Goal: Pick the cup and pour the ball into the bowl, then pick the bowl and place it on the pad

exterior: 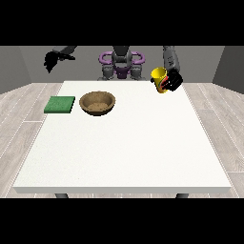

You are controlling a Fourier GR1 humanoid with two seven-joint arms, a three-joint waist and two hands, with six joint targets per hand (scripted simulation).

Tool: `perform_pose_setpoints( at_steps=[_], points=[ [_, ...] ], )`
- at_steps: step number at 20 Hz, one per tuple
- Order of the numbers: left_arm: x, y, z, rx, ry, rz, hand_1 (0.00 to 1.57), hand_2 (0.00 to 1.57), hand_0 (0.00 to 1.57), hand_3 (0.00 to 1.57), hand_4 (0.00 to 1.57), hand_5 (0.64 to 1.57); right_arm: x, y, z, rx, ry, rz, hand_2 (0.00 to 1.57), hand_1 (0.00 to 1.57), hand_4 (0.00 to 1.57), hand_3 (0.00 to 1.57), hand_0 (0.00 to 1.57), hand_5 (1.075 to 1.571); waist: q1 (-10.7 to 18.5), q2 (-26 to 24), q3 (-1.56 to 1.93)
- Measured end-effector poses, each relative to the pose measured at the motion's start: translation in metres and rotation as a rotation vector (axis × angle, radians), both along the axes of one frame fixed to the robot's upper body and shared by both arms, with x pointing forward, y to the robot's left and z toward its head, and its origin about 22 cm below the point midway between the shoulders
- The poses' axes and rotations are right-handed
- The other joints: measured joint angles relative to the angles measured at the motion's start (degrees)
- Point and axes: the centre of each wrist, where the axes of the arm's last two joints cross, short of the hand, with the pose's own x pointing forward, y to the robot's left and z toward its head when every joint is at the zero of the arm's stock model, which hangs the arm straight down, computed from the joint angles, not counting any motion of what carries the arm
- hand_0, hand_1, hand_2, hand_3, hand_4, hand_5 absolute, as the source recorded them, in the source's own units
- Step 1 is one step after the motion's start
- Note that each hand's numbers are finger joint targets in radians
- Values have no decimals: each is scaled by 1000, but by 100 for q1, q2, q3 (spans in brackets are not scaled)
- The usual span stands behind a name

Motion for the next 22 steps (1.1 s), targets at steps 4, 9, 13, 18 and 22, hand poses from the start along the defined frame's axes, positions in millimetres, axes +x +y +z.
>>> perform_pose_setpoints(
  at_steps=[4,9,13,18,22],
  points=[
    [25,-11,36,96,21,27,1459,1571,1459,1571,1571,1294,0,-4,-9,8,20,-8,0,0,0,0,0,1568,57,-74,-11],
    [37,-36,51,165,39,36,1491,1571,1491,1571,1571,1273,1,-15,-10,16,22,-9,0,0,0,0,0,1569,81,-85,-17],
    [44,-75,51,275,47,64,1501,1571,1501,1571,1508,1244,4,-15,-13,23,30,-6,0,0,0,0,0,1570,11,-158,-18],
    [51,-123,58,470,55,67,1553,1571,1553,1571,1571,1203,5,-26,-14,33,65,-5,0,0,0,0,0,1570,-25,-422,-14],
    [58,-154,70,677,17,59,1514,1571,1514,1571,1413,1378,5,-31,-16,36,72,-1,0,0,0,0,0,1571,-77,-496,-11]
  ],
)
